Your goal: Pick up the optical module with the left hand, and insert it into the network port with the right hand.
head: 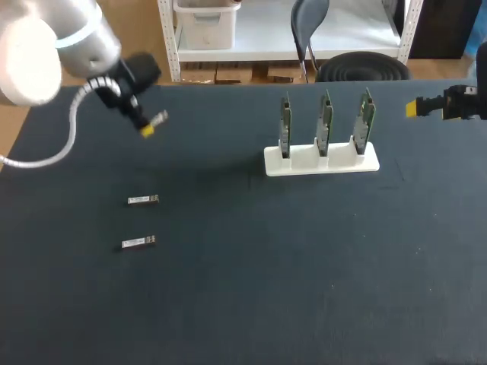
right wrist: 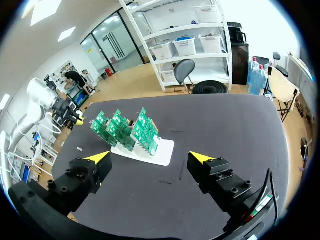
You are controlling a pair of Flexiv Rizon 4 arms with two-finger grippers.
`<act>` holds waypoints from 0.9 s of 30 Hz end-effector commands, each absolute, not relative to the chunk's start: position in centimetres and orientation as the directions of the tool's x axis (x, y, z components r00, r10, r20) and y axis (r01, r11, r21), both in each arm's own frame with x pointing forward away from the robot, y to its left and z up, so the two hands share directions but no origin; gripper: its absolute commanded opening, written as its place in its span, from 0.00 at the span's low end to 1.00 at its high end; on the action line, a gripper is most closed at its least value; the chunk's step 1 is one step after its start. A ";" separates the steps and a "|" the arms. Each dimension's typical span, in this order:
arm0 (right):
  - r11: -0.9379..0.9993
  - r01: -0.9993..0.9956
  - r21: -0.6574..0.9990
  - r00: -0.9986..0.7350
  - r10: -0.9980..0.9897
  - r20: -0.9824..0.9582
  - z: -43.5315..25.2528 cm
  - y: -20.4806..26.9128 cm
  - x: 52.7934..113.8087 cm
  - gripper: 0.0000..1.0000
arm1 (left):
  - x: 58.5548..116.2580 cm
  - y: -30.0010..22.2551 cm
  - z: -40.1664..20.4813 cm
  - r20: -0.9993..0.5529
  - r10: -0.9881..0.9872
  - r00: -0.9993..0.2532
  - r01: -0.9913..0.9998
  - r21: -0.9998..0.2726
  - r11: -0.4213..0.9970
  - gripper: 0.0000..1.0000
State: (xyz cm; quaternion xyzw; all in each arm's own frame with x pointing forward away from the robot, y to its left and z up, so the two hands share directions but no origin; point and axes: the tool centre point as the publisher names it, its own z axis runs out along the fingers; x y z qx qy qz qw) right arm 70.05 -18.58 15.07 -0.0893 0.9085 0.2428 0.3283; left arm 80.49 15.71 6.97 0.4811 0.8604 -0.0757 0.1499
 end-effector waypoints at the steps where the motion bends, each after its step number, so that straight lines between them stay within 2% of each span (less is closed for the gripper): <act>1: 0.868 -0.319 0.381 -0.768 -0.001 -0.641 15.1 -18.5 70.0 1.00 | 81.1 15.7 13.2 -0.704 0.344 -0.621 0.648 -0.214 0.731 0.00; 5: 0.868 -0.319 0.381 -0.768 -0.001 -0.641 15.1 -18.5 70.0 1.00 | 81.0 13.8 17.4 -0.806 0.225 -0.547 0.657 -0.248 0.712 0.00; 11: 0.868 -0.319 0.381 -0.768 -0.001 -0.641 15.1 -18.5 70.0 1.00 | 79.6 10.1 20.6 -0.874 0.179 -0.451 0.740 -0.255 0.623 0.00; 14: 0.868 -0.319 0.381 -0.768 -0.001 -0.641 15.1 -18.5 70.0 1.00 | 79.1 7.9 21.4 -0.890 0.155 -0.429 0.777 -0.276 0.566 0.00; 27: 0.868 -0.319 0.381 -0.768 -0.001 -0.641 15.1 -18.5 70.0 1.00 | 77.6 -0.8 22.4 -0.943 0.176 -0.284 0.923 -0.219 0.315 0.00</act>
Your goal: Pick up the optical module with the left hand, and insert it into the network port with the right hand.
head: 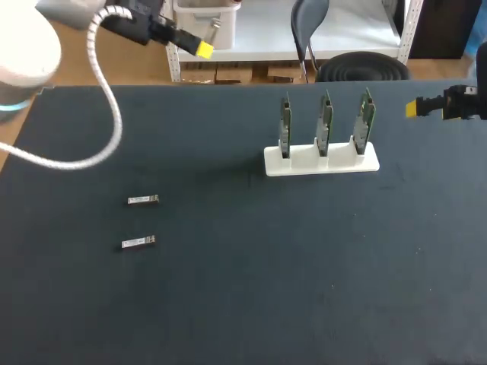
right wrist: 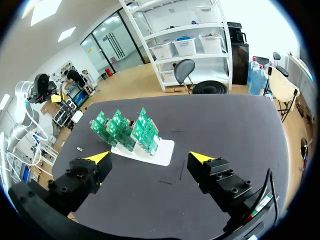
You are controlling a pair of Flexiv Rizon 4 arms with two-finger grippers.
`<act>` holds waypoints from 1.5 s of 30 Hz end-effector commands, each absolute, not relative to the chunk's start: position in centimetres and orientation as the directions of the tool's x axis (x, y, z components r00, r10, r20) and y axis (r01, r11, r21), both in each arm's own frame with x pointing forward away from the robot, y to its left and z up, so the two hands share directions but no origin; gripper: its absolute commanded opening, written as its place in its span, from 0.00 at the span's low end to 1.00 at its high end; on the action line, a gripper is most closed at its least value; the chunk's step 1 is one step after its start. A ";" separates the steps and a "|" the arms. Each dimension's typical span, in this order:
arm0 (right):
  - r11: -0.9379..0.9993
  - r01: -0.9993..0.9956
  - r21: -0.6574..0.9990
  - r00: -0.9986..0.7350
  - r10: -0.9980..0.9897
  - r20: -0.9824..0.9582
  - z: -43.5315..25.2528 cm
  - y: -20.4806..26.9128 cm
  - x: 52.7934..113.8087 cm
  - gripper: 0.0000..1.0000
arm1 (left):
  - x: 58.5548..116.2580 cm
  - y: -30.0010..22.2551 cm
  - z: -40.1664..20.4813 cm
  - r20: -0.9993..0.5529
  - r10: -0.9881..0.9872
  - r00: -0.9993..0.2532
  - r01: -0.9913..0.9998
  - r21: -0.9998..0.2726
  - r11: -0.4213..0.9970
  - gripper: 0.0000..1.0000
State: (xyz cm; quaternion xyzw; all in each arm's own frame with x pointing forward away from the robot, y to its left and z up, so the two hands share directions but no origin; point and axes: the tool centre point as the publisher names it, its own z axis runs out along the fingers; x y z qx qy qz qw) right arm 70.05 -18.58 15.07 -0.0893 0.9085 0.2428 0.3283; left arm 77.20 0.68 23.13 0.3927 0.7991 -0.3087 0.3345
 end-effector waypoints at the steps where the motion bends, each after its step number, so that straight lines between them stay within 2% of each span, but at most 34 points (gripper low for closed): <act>1: 0.868 -0.319 0.381 -0.768 -0.001 -0.641 15.1 -18.5 70.0 1.00 | 77.5 -1.4 22.4 -0.946 0.178 -0.270 0.934 -0.213 0.287 0.00; 18: 0.868 -0.319 0.381 -0.768 -0.001 -0.641 15.1 -18.5 70.0 1.00 | 75.4 -10.3 20.3 -0.959 0.227 -0.167 0.984 -0.150 0.090 0.00; 45: 0.868 -0.319 0.381 -0.768 -0.001 -0.641 15.1 -18.5 70.0 1.00 | 75.8 -12.2 18.2 -0.962 0.169 -0.216 0.976 -0.213 0.037 0.00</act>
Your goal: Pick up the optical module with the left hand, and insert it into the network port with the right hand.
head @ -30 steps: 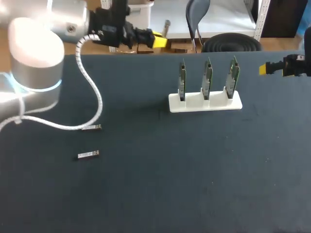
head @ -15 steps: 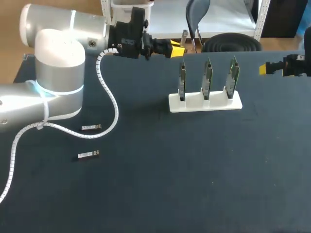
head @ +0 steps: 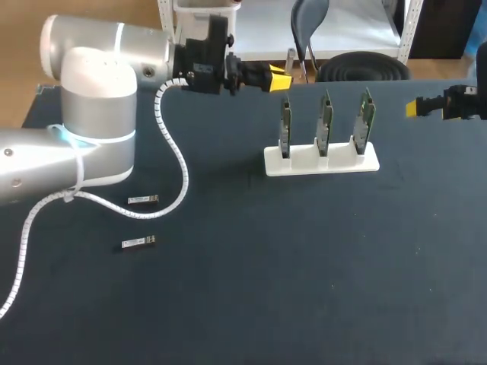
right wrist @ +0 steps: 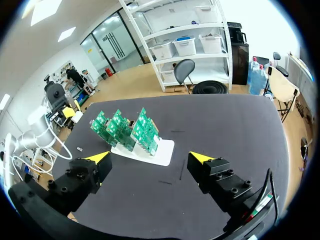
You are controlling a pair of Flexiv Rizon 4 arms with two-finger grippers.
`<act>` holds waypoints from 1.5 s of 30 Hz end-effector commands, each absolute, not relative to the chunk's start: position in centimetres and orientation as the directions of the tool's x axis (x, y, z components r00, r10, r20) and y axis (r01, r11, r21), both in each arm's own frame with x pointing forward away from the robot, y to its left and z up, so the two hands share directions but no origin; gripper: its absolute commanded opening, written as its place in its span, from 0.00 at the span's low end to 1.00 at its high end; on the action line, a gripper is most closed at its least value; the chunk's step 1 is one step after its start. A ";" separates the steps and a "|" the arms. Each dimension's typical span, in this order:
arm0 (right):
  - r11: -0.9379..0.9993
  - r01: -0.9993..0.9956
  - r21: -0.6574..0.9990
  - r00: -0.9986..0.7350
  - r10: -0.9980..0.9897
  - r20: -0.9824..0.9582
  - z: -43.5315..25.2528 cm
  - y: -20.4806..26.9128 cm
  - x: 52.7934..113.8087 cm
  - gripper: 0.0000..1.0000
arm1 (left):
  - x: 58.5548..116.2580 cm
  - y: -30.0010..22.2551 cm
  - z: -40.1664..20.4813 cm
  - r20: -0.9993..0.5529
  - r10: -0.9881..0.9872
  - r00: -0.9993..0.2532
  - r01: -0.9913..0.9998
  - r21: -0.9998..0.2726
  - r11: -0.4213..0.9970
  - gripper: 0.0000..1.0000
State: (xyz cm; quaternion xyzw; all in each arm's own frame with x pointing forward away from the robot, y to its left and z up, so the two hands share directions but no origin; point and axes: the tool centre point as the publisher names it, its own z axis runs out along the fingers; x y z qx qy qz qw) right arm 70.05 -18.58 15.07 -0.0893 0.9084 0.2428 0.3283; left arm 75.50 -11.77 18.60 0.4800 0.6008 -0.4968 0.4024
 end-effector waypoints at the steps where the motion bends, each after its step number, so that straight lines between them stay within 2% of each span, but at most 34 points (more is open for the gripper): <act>1: 0.868 -0.319 0.381 -0.768 -0.001 -0.641 15.1 -18.5 70.0 1.00 | 75.7 -12.3 18.1 -0.962 0.168 -0.216 0.976 -0.213 0.036 0.00; 35: 0.868 -0.319 0.381 -0.768 -0.001 -0.641 15.1 -18.5 70.0 1.00 | 75.7 -12.3 16.5 -0.961 0.172 -0.218 0.975 -0.208 0.076 0.00; 39: 0.805 -0.492 0.333 -0.713 -0.153 -0.684 16.4 -18.5 71.6 1.00 | 75.7 -12.3 16.5 -0.961 0.172 -0.218 0.975 -0.208 0.076 0.00; 45: 0.596 -0.741 0.309 -0.581 -0.338 -0.741 18.4 -17.5 74.3 1.00 | 75.7 -12.3 16.5 -0.961 0.172 -0.218 0.975 -0.208 0.076 0.00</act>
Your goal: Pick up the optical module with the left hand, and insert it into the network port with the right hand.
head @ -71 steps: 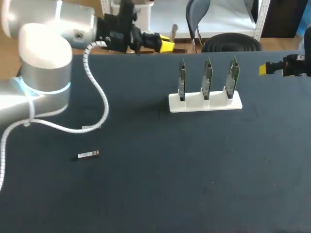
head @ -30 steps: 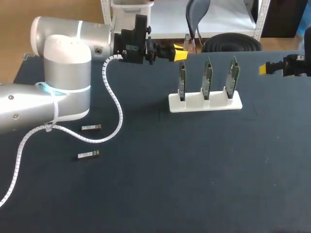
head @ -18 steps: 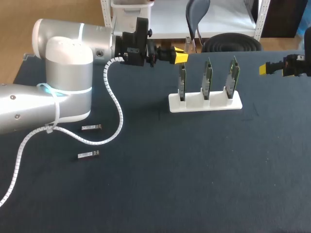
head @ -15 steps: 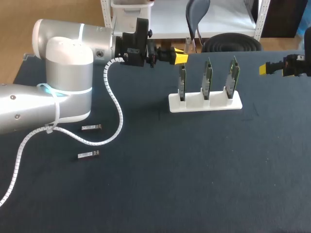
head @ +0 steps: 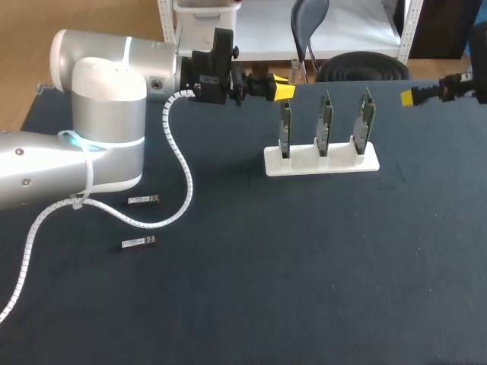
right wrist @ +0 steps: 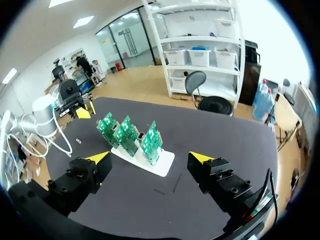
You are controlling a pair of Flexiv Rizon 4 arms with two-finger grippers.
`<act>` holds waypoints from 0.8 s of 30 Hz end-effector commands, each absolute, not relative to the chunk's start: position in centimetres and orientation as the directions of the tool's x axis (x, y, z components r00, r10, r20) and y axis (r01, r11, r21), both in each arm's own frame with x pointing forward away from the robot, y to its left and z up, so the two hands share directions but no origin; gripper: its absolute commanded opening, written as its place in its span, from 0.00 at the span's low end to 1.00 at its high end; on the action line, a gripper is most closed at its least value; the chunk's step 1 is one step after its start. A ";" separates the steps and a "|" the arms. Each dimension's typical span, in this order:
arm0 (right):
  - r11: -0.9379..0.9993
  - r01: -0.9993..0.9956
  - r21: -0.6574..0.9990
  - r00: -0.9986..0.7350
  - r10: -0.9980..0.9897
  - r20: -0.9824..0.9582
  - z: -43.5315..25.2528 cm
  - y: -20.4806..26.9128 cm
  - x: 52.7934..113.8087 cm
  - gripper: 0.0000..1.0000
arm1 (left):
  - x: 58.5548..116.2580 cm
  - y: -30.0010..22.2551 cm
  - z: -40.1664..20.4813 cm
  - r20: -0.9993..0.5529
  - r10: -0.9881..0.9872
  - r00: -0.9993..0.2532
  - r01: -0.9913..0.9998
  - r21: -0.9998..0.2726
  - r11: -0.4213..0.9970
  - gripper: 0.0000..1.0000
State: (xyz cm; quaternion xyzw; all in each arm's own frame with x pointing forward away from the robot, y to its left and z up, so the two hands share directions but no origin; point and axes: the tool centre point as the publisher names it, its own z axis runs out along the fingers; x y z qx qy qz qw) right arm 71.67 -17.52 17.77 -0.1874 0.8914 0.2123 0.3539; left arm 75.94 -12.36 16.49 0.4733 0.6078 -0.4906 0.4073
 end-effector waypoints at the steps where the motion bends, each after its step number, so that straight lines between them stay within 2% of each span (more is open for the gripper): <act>1: 0.553 -0.781 0.291 -0.542 -0.368 -0.755 18.7 -17.1 74.6 1.00 | 75.7 -12.3 16.5 -0.961 0.172 -0.218 0.975 -0.208 0.076 0.00; 6: 0.330 -0.905 0.269 -0.404 -0.470 -0.785 19.5 -14.5 76.0 1.00 | 75.7 -12.3 16.5 -0.961 0.172 -0.218 0.975 -0.208 0.076 0.00; 12: 0.121 -0.959 0.256 -0.279 -0.553 -0.785 20.0 -10.6 76.5 1.00 | 75.7 -12.3 16.5 -0.961 0.172 -0.218 0.975 -0.208 0.076 0.00; 19: -0.061 -0.969 0.238 -0.157 -0.589 -0.792 20.0 -7.1 76.1 1.00 | 75.7 -12.3 16.5 -0.961 0.172 -0.218 0.975 -0.208 0.076 0.00; 24: -0.111 -0.967 0.228 -0.119 -0.594 -0.795 20.0 -5.4 76.3 1.00 | 75.7 -12.3 16.5 -0.961 0.172 -0.218 0.975 -0.208 0.076 0.00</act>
